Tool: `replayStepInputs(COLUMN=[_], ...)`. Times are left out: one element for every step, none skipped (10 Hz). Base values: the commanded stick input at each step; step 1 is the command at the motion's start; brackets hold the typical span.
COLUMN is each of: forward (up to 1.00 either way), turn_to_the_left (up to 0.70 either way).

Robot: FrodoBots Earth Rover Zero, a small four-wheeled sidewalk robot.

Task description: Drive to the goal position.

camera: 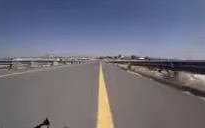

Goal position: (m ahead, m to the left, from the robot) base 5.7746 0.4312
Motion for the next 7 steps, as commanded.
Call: replayStepInputs(forward=[1.00,1.00,1.00,1.00,1.00,1.00,1.00], turn_to_the_left=[0.00,0.00,0.00,0.00,0.00,0.00,0.00])
